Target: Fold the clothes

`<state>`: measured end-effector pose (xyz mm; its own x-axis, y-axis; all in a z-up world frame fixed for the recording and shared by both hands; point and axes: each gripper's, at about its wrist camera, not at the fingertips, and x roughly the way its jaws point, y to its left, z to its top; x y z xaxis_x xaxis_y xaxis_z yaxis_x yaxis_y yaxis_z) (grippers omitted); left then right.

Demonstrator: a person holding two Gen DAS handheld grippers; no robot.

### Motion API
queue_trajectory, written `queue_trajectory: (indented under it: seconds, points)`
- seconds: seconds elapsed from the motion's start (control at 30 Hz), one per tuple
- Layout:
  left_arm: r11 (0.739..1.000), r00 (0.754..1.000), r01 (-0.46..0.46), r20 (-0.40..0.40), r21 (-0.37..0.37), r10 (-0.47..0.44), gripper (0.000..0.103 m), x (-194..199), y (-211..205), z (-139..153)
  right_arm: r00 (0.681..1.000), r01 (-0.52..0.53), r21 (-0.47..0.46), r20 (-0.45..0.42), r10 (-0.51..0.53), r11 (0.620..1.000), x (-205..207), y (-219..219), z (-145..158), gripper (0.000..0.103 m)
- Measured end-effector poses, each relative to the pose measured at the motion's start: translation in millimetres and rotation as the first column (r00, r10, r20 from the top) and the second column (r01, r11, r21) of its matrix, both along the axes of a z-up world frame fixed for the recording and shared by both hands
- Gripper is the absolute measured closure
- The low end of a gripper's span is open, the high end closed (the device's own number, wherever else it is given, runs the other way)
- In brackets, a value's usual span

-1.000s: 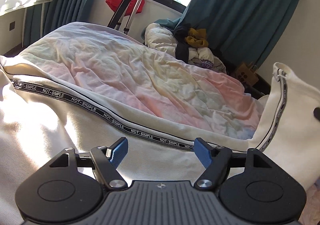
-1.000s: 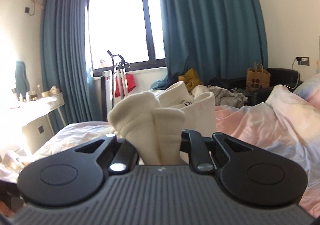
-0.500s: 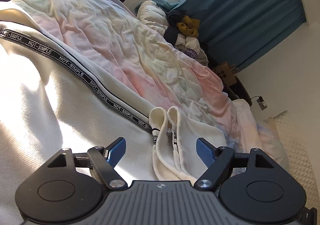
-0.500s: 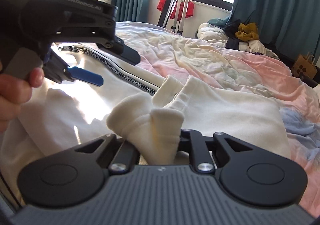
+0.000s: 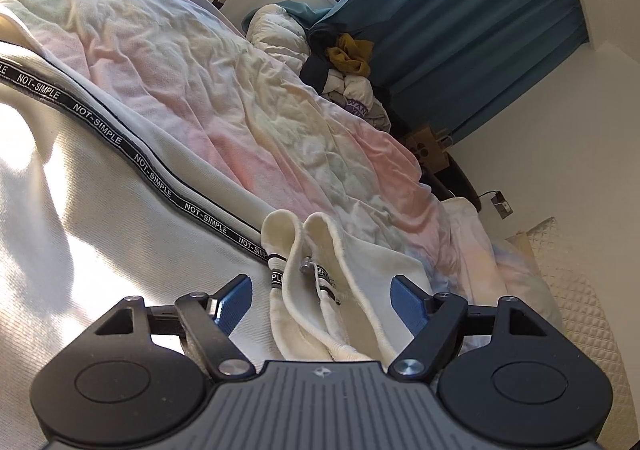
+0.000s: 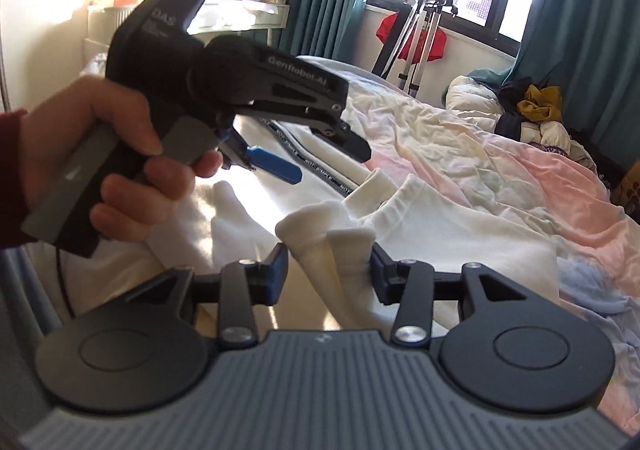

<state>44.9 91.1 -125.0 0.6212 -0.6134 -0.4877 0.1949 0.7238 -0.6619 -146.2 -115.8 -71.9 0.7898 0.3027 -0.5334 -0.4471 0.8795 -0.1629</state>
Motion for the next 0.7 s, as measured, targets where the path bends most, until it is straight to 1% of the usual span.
queue_trajectory:
  seconds: [0.07,0.13,0.17,0.23,0.33,0.4,0.43,0.5,0.57,0.6,0.63,0.7]
  points:
    - [1.0,1.0,-0.003,-0.009,0.02,0.003,0.026,8,-4,0,0.999,-0.031,0.075,0.014,0.03,0.997,-3,-14,12,0.059]
    - [0.999,1.0,0.001,-0.031,0.04,0.0,0.028,20,-9,-4,0.997,-0.078,0.137,0.031,0.075,0.987,-6,-25,18,0.057]
    - [0.999,0.999,0.003,-0.042,0.05,-0.001,0.029,27,-12,-6,0.996,-0.082,0.143,0.038,0.077,0.986,-6,-27,18,0.056]
    - [0.998,0.998,0.008,-0.065,0.07,-0.003,0.031,41,-17,-11,0.999,-0.047,0.126,0.032,0.043,0.991,0,-30,11,0.056]
    - [0.995,0.997,0.023,-0.079,0.096,-0.015,0.036,64,-30,-20,0.998,0.011,0.072,-0.056,-0.006,0.997,20,-33,-11,0.056]
    - [0.993,0.996,0.042,-0.078,0.107,-0.033,0.045,76,-40,-26,0.993,0.056,0.055,-0.106,-0.05,0.997,31,-36,-23,0.056]
    - [0.992,0.996,0.051,-0.077,0.114,-0.042,0.054,82,-44,-29,0.991,0.068,0.058,-0.12,-0.061,0.996,36,-38,-27,0.056]
    - [0.982,0.998,0.054,-0.055,0.179,-0.044,0.063,85,-52,-34,0.986,0.094,0.088,-0.143,-0.081,0.992,45,-43,-32,0.056]
    - [0.983,0.998,0.042,-0.061,0.179,-0.031,0.085,87,-50,-38,0.982,0.117,0.129,-0.165,-0.095,0.985,53,-48,-34,0.056]
    - [0.986,0.998,0.032,-0.059,0.162,-0.022,0.088,88,-47,-37,0.981,0.121,0.142,-0.167,-0.097,0.982,55,-49,-35,0.056]
    - [0.989,0.998,0.021,-0.057,0.146,-0.013,0.099,89,-43,-35,0.981,0.122,0.147,-0.166,-0.098,0.982,57,-49,-37,0.056]
    - [0.993,0.999,0.0,-0.053,0.114,0.006,0.099,90,-37,-32,0.984,0.113,0.158,-0.156,-0.088,0.981,57,-48,-38,0.056]
